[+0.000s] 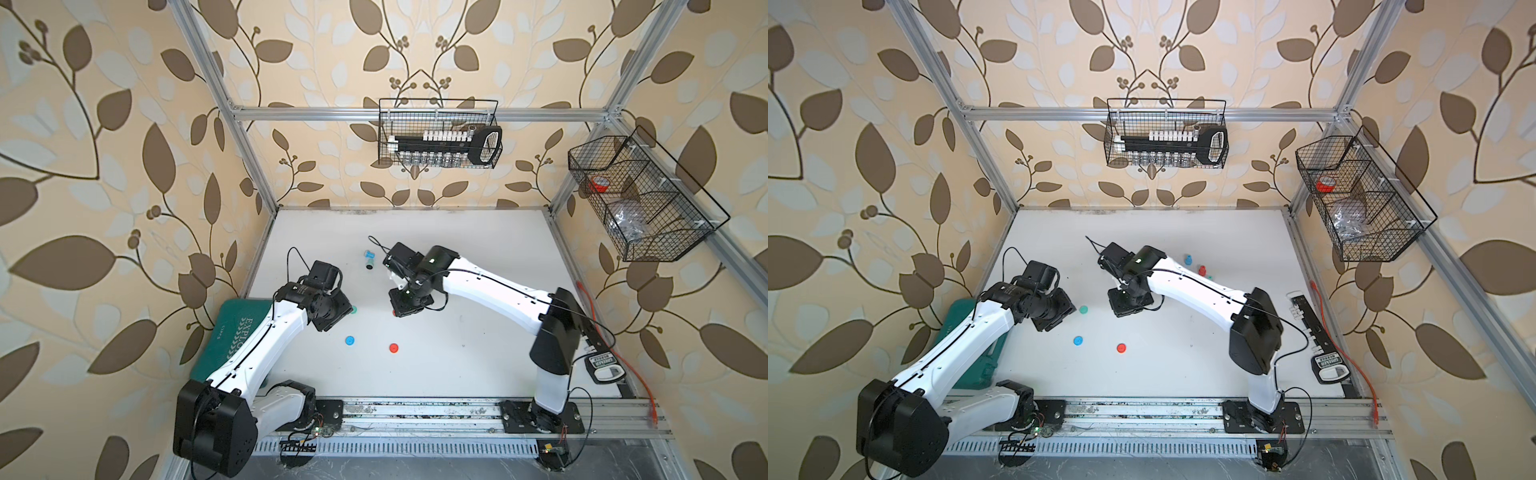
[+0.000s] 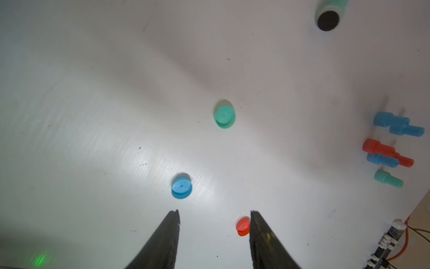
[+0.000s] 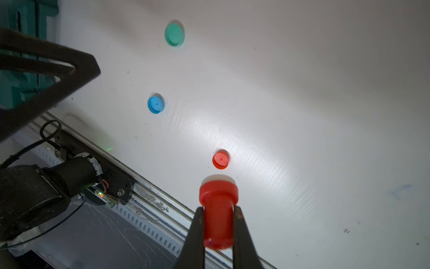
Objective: Close the stamp cap
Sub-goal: Close the cover of the stamp.
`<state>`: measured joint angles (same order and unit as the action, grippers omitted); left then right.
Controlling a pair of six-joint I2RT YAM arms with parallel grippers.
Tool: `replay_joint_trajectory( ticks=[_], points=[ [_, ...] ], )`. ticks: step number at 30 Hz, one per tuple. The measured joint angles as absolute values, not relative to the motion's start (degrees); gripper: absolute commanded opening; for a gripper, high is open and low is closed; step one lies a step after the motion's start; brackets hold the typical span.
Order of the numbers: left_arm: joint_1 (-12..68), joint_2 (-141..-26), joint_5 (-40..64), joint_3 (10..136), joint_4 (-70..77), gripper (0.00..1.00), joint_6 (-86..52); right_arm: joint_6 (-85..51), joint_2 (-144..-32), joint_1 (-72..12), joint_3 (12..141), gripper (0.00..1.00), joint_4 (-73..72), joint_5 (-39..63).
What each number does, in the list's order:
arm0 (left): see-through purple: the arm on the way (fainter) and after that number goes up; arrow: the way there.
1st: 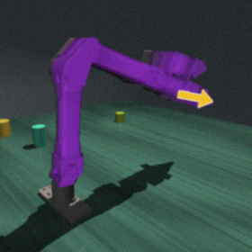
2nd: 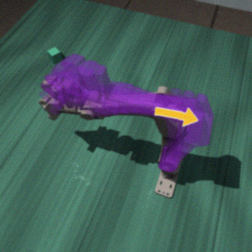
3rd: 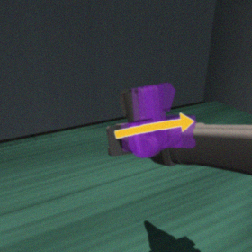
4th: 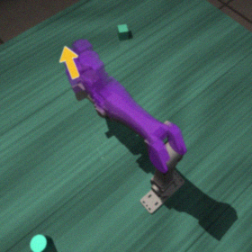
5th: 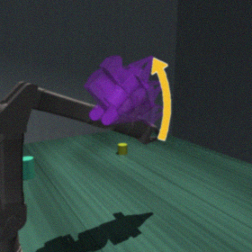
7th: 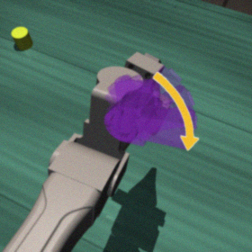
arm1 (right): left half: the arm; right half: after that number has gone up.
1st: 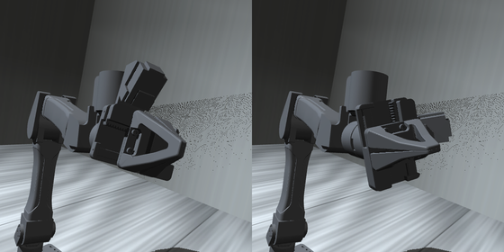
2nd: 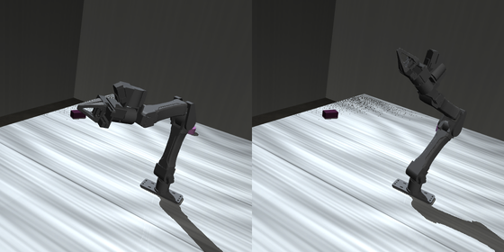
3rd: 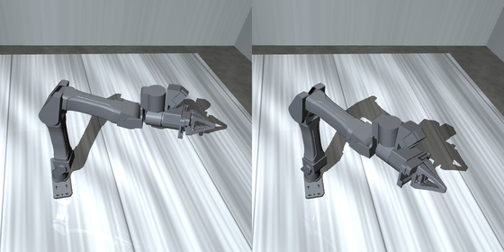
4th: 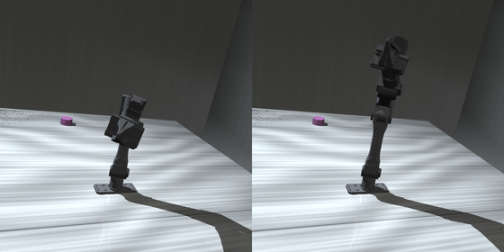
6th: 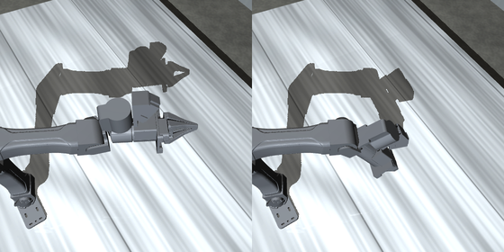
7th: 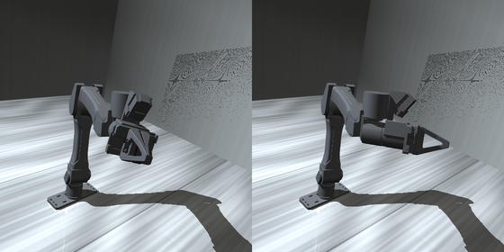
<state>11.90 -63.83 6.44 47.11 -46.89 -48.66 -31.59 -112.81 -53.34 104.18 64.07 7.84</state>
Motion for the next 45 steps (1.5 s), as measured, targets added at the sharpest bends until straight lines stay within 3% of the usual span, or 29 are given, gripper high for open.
replay_joint_trajectory(
  ticks=[9, 21, 45],
  points=[
    [2.9, -63.4, 10.7, 45.6, -47.3, 0.49, -44.0, -30.4, -121.5, -59.6, 108.0, 0.05, 68.6, 8.5],
    [2.5, -66.7, 12.1, 45.6, -45.9, 0.49, -42.0, -31.1, -121.8, -60.2, 99.4, 0.03, 64.5, 8.5],
    [2.5, -68.0, 13.0, 45.6, -44.8, 0.48, -41.9, -30.7, -123.6, -59.4, 99.2, 0.03, 61.6, 7.9]
  ],
)
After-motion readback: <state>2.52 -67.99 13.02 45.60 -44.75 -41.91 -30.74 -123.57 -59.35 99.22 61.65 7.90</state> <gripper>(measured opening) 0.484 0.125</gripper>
